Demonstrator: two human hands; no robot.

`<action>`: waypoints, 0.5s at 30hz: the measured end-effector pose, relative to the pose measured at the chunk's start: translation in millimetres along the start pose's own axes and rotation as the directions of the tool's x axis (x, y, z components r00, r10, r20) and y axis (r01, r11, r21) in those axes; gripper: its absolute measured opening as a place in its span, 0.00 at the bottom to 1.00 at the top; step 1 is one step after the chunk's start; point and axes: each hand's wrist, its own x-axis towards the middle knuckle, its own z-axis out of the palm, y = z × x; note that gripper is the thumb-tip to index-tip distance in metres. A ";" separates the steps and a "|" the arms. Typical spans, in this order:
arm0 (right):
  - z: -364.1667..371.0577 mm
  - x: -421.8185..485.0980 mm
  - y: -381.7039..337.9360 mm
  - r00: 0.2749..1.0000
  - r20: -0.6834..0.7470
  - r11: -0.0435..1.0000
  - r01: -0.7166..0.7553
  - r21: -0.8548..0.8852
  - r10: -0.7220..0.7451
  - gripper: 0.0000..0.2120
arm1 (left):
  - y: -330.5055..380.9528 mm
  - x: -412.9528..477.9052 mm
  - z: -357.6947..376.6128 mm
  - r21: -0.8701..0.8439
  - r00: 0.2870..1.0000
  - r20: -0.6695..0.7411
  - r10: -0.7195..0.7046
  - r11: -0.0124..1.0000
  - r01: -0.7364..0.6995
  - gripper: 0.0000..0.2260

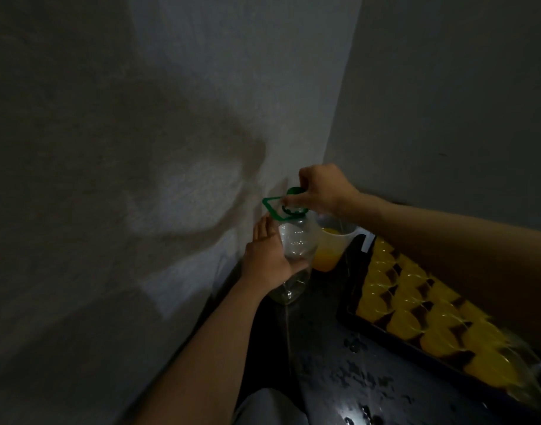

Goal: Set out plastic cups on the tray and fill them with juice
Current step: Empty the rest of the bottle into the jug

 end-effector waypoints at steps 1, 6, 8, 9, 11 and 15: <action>5.6 -1.2 -0.5 0.999 -0.033 0.998 -0.028 0.053 0.029 0.19 | 0.1 -0.4 -0.8 0.006 1.000 0.005 -0.004 1.000 0.004 0.58; 7.5 -8.3 -1.4 1.000 0.005 0.989 0.010 0.149 -0.010 0.23 | 0.0 -2.0 -0.6 -0.054 1.000 0.012 -0.013 0.998 0.013 0.57; 2.8 -7.5 3.5 0.998 0.042 0.989 0.048 0.140 -0.054 0.22 | 1.1 -2.8 -0.2 -0.060 1.000 0.013 -0.018 0.998 0.019 0.57; 1.1 -6.5 6.1 0.995 0.061 0.992 0.071 0.103 -0.078 0.20 | 2.1 -3.4 -0.3 -0.049 1.000 0.009 -0.023 0.999 0.023 0.57; 0.2 -4.6 10.7 0.992 0.066 0.994 0.102 0.033 -0.104 0.18 | 3.5 -2.9 0.6 -0.037 1.000 -0.013 -0.020 0.999 0.019 0.57; 6.9 -6.5 7.0 0.995 -0.021 0.995 0.099 0.013 -0.099 0.17 | 3.9 -3.7 0.0 -0.024 0.999 0.019 -0.034 0.999 0.034 0.58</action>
